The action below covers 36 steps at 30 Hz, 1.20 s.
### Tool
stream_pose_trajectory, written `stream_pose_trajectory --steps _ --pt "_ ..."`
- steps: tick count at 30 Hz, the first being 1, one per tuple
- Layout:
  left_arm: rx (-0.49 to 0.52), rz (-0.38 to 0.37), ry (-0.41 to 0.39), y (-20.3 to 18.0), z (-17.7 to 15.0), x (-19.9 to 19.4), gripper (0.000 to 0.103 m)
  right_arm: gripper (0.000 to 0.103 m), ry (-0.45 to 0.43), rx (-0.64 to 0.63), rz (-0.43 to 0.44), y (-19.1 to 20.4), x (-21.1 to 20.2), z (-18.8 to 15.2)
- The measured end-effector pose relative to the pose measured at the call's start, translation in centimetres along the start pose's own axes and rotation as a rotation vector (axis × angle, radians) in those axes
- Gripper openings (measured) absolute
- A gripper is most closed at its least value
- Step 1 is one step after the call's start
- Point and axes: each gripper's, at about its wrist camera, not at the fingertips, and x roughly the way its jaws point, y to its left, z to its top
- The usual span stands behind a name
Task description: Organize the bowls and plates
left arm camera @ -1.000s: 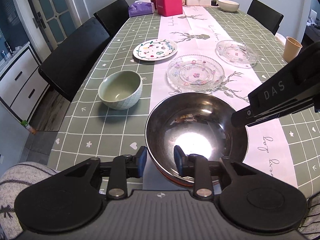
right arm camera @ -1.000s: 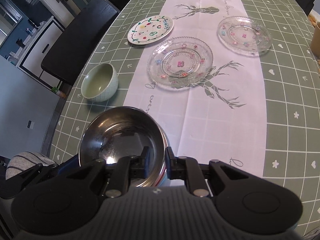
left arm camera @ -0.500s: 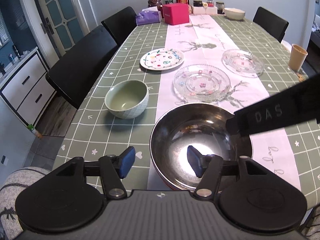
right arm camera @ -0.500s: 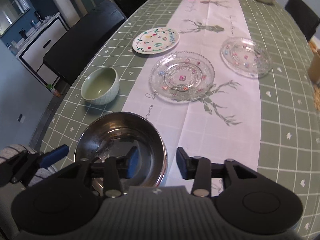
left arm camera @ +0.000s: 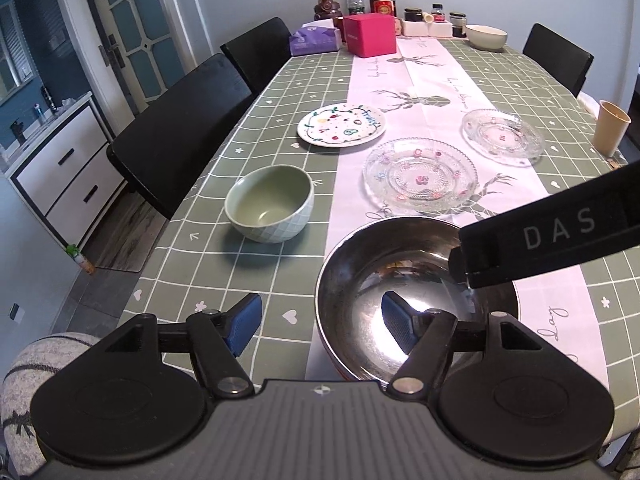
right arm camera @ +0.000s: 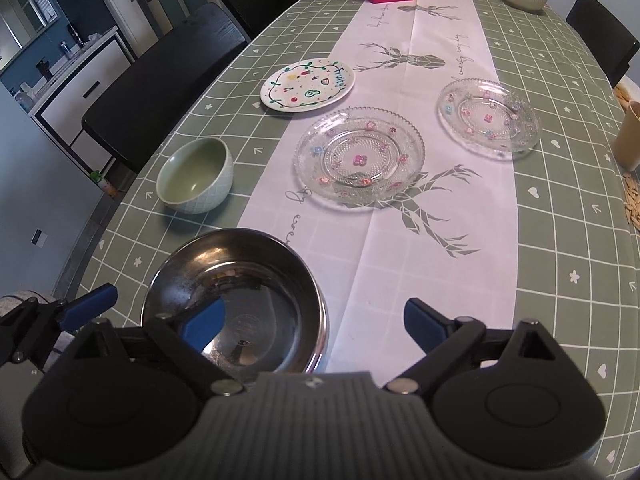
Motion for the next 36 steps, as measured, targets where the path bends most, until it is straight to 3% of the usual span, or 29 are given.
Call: stream_pose_trajectory --steps 4,12,22,31,36 --pt "-0.018 0.006 -0.001 0.6 0.2 0.1 0.081 0.095 0.025 0.009 0.021 0.0 0.4 0.4" --pt "-0.034 0.105 -0.014 1.8 1.0 1.0 0.084 0.098 0.007 -0.009 0.056 1.0 0.1 1.5" --pt "-0.161 -0.003 0.002 5.5 3.2 0.6 0.085 0.099 -0.027 -0.024 0.1 3.0 0.7 3.3" --pt "-0.118 0.01 -0.065 7.8 6.8 -0.5 0.084 0.099 -0.068 0.055 0.217 4.3 0.1 6.2" --pt "-0.141 -0.044 -0.054 9.5 9.0 1.4 0.086 0.099 -0.072 0.126 0.269 4.3 0.6 8.5"
